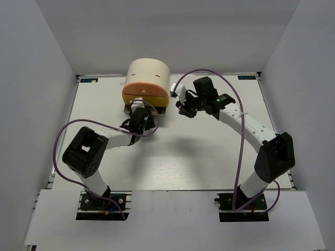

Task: Sort the stationery into containers
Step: Close the drawer in the storage box, then reset both arms

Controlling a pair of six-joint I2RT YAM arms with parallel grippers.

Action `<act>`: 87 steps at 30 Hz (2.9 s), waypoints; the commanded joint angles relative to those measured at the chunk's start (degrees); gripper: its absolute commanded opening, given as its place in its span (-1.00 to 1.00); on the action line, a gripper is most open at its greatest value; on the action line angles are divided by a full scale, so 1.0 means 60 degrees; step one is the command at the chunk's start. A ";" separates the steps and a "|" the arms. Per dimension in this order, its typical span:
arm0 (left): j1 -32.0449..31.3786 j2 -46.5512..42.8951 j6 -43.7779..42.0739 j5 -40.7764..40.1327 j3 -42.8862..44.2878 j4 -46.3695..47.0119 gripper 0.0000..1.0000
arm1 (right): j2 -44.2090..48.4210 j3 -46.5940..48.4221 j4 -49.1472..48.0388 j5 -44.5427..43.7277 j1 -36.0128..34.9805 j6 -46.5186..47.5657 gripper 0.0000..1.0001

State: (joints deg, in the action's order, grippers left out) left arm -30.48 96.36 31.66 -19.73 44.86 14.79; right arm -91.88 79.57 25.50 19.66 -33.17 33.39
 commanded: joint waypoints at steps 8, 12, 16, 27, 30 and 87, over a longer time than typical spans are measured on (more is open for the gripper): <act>-0.0047 0.0478 0.0435 -0.1034 0.0493 0.1402 0.30 | 0.0518 -0.0473 -0.0148 0.0386 0.0313 -0.0247 -0.41; -0.0047 0.0567 0.0611 -0.1034 0.0579 0.1505 0.30 | 0.0591 -0.0605 -0.0162 0.0473 0.0415 -0.0276 -0.41; -0.0047 0.0757 0.0612 -0.1034 0.0580 0.1681 0.30 | 0.0591 -0.0693 -0.0162 0.0517 0.0445 -0.0306 -0.41; 0.0041 0.1226 0.0787 -0.1122 0.1195 0.1593 0.30 | 0.0708 -0.0839 -0.0133 0.0503 0.0504 -0.0291 -0.39; 0.0041 0.1313 0.0890 -0.1326 0.1195 0.1593 0.27 | 0.0781 -0.0927 -0.0104 0.0502 0.0562 -0.0262 -0.39; -0.0135 -1.0962 -0.0969 0.0929 -0.2745 -0.5042 1.00 | 0.1615 -0.2479 -0.1598 -0.2515 0.1279 -0.4071 0.81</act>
State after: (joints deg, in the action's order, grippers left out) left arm -31.00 30.68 27.79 -13.30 28.42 -11.64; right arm -84.68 66.24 19.11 9.78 -26.30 12.01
